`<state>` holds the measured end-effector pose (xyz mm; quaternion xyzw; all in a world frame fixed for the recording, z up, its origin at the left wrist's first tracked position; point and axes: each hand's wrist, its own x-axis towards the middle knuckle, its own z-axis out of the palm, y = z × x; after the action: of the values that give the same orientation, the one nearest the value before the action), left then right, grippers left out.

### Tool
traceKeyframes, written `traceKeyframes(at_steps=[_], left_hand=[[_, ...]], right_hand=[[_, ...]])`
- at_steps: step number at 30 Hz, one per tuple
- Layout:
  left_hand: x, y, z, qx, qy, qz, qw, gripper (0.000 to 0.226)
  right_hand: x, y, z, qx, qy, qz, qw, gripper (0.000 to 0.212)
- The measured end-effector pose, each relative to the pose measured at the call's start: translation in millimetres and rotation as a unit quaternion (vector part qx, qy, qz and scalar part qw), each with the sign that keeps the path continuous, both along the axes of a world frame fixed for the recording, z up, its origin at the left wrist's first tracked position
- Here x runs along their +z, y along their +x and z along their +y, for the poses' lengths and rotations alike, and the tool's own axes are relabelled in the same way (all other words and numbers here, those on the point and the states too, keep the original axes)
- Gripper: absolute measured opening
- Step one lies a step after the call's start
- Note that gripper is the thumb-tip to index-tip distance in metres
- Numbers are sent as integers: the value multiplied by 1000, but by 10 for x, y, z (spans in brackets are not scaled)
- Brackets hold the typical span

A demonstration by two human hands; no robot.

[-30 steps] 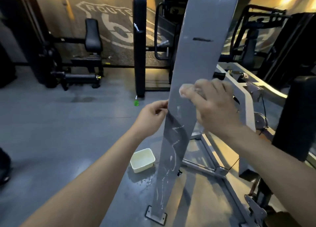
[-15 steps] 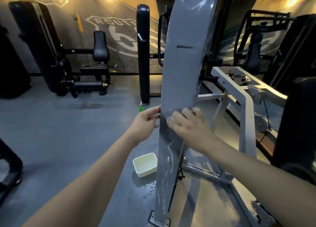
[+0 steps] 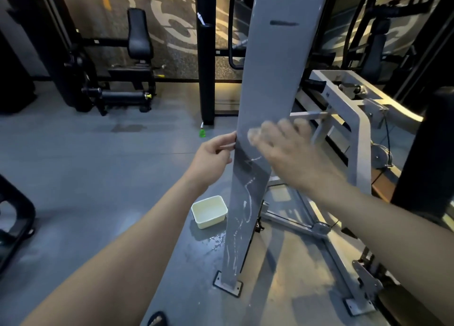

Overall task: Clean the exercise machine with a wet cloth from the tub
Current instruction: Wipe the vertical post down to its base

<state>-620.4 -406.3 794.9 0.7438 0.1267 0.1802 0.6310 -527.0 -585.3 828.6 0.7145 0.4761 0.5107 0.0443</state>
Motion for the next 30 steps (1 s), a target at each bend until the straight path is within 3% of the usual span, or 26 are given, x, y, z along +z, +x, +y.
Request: traceKeyframes(at_steps=[3, 8, 13, 17, 19, 23, 28, 30], left_hand=[[5, -2, -3, 11, -5, 6, 1000, 52], [21, -40, -40, 6, -8, 10, 1000, 52], [41, -80, -104, 5, -24, 9, 1000, 58], [53, -85, -146, 5, -18, 4, 1000, 59], [57, -77, -151, 5, -5, 4, 1000, 59], [20, -57, -150, 10, 19, 12, 1000, 60], [66, -107, -195, 3, 51, 6, 999, 63], [64, -114, -204, -4, 44, 2, 999, 62]], right_hand=[[81, 16, 65, -20, 58, -1, 998, 49], [-285, -58, -21, 6, -35, -27, 999, 25], [57, -4, 4, -32, 81, 22, 996, 50], [-353, -10, -93, 7, -49, -5, 999, 29], [-245, 7, -145, 7, -59, 4, 998, 33], [-70, 24, -154, -22, 58, 21, 998, 53], [-704, -51, -167, -17, -36, 33, 999, 22], [-614, -63, -167, -11, -25, 51, 998, 25]])
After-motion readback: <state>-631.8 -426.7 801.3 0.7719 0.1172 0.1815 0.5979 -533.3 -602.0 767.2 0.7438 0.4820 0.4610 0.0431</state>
